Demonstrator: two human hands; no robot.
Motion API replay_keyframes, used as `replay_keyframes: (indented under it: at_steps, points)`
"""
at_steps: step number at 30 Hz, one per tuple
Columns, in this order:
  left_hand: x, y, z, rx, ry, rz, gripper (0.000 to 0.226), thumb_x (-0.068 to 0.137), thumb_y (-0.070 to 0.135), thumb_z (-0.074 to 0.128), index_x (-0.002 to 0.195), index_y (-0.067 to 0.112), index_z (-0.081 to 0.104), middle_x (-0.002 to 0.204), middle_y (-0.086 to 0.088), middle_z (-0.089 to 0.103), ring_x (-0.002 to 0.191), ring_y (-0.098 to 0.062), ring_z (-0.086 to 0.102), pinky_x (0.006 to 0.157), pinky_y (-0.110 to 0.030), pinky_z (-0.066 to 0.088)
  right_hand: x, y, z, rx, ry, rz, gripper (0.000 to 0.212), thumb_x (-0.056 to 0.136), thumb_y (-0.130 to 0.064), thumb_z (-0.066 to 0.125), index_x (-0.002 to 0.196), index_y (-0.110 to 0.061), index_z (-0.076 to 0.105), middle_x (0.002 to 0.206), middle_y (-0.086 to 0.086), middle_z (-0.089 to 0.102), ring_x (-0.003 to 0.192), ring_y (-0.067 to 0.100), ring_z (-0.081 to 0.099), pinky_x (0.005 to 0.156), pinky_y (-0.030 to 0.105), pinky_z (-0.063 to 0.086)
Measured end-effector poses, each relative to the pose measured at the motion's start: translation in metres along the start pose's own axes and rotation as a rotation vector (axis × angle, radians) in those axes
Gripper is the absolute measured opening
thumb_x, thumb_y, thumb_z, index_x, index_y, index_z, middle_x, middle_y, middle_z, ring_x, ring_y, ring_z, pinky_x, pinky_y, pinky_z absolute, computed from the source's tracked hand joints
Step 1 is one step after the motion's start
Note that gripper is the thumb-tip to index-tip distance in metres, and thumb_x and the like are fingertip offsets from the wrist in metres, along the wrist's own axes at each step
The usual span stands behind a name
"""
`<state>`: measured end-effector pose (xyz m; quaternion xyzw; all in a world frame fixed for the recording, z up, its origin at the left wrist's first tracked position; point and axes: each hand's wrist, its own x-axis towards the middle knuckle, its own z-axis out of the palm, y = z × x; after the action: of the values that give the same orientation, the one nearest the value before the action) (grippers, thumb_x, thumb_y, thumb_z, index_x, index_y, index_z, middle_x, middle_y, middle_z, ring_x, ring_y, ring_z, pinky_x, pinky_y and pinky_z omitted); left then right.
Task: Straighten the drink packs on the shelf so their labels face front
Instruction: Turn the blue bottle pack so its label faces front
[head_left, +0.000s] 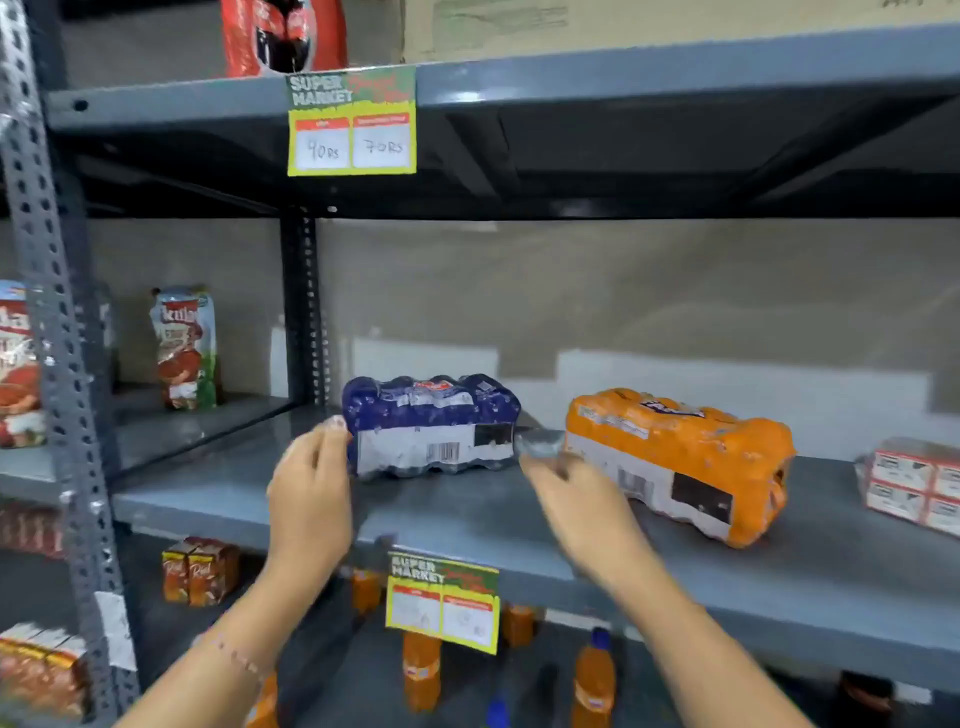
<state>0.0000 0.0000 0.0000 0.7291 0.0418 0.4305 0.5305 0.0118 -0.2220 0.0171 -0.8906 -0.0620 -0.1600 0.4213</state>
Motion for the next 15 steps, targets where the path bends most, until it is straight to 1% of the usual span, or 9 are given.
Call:
replay_keyframes:
  at_steps: [1,3,4,6,8,10,12,14,15]
  points:
    - [0.020,-0.003,0.001,0.052,0.003,-0.087,0.050,0.099,0.054,0.035,0.092,0.015,0.066,0.102,-0.001,0.065,0.100,-0.026,0.059,0.082,-0.038,0.039,0.024,-0.008,0.003,0.144,-0.038,0.021,0.048,0.096,-0.053,0.049,0.096,-0.010,0.071,0.102,0.018,0.074,0.082,0.026,0.065,0.077,0.036,0.049]
    - [0.059,-0.003,0.006,0.114,-0.085,-0.331,0.071,0.087,0.075,0.038,0.094,0.010,0.065,0.104,-0.008,0.064,0.102,-0.032,0.058,0.085,-0.041,0.040,0.074,-0.019,0.011,0.196,-0.039,0.064,0.060,0.084,-0.064,0.050,0.091,-0.008,0.069,0.094,0.019,0.072,0.086,0.036,0.065,0.077,0.038,0.050]
    - [0.076,0.001,0.009,0.086,-0.150,-0.461,0.080,0.079,0.080,0.043,0.104,0.008,0.066,0.110,-0.009,0.065,0.104,-0.033,0.059,0.087,-0.041,0.041,0.098,-0.026,0.014,0.207,-0.063,0.106,0.065,0.078,-0.068,0.050,0.095,-0.008,0.069,0.096,0.014,0.071,0.087,0.033,0.063,0.073,0.036,0.047]
    - [0.098,-0.001,0.019,-0.009,-0.220,-0.604,0.086,0.071,0.075,0.062,0.124,0.006,0.061,0.121,-0.010,0.065,0.104,-0.031,0.060,0.085,-0.037,0.042,0.138,-0.027,0.031,0.287,-0.140,0.170,0.069,0.078,-0.067,0.056,0.113,-0.009,0.068,0.109,0.011,0.072,0.089,0.026,0.063,0.068,0.030,0.043]
    - [0.111,-0.009,0.024,-0.047,-0.258,-0.601,0.082,0.066,0.058,0.078,0.120,-0.001,0.062,0.110,-0.010,0.070,0.091,-0.028,0.066,0.074,-0.033,0.047,0.153,-0.025,0.046,0.387,-0.185,0.244,0.062,0.079,-0.061,0.067,0.111,-0.009,0.068,0.102,0.009,0.074,0.086,0.024,0.068,0.072,0.029,0.050]
    - [0.124,-0.019,0.023,-0.091,-0.284,-0.589,0.074,0.060,0.047,0.084,0.114,-0.001,0.064,0.097,-0.010,0.075,0.081,-0.025,0.070,0.062,-0.029,0.049,0.166,-0.018,0.062,0.399,-0.104,0.251,0.064,0.073,-0.060,0.072,0.105,-0.005,0.066,0.095,0.011,0.073,0.086,0.029,0.070,0.078,0.034,0.055]
    - [0.131,-0.031,0.023,-0.119,-0.293,-0.554,0.073,0.055,0.043,0.087,0.109,0.000,0.066,0.093,-0.010,0.077,0.081,-0.025,0.073,0.065,-0.030,0.053,0.169,-0.013,0.073,0.378,0.009,0.194,0.052,0.080,-0.056,0.070,0.091,-0.006,0.064,0.085,0.009,0.070,0.081,0.027,0.067,0.065,0.032,0.048]
    - [0.135,-0.040,0.022,-0.141,-0.292,-0.473,0.053,0.061,0.033,0.088,0.099,0.001,0.071,0.085,-0.009,0.080,0.076,-0.023,0.075,0.070,-0.032,0.058,0.169,-0.011,0.076,0.414,0.036,0.108,0.039,0.087,-0.047,0.069,0.073,-0.011,0.063,0.071,0.004,0.067,0.072,0.025,0.065,0.058,0.030,0.043]
    - [0.135,-0.044,0.021,-0.155,-0.300,-0.423,0.041,0.065,0.027,0.088,0.095,0.003,0.073,0.080,-0.007,0.080,0.072,-0.021,0.076,0.068,-0.031,0.059,0.169,-0.009,0.078,0.442,0.023,0.066,0.034,0.090,-0.043,0.068,0.071,-0.014,0.065,0.069,0.003,0.069,0.072,0.025,0.068,0.059,0.029,0.047]
